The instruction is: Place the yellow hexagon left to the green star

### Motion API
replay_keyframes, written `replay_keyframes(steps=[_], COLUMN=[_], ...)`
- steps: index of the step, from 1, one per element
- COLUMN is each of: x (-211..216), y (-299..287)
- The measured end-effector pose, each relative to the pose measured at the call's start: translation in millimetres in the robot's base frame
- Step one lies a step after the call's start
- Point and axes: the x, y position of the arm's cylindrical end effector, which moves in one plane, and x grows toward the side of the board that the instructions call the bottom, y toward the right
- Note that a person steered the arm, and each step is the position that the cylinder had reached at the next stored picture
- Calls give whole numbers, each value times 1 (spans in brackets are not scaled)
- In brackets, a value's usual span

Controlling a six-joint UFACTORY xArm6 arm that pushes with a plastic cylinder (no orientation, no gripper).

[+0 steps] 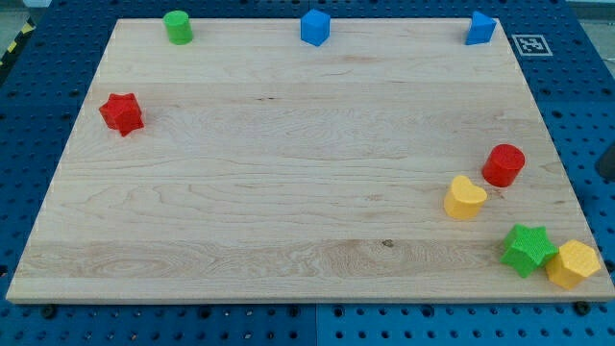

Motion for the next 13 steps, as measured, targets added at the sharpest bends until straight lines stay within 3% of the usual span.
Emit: replay_keyframes(steps=[1, 2, 5, 9, 13], x=[45, 126, 128, 108, 108], y=[-1, -8, -68, -92, -256])
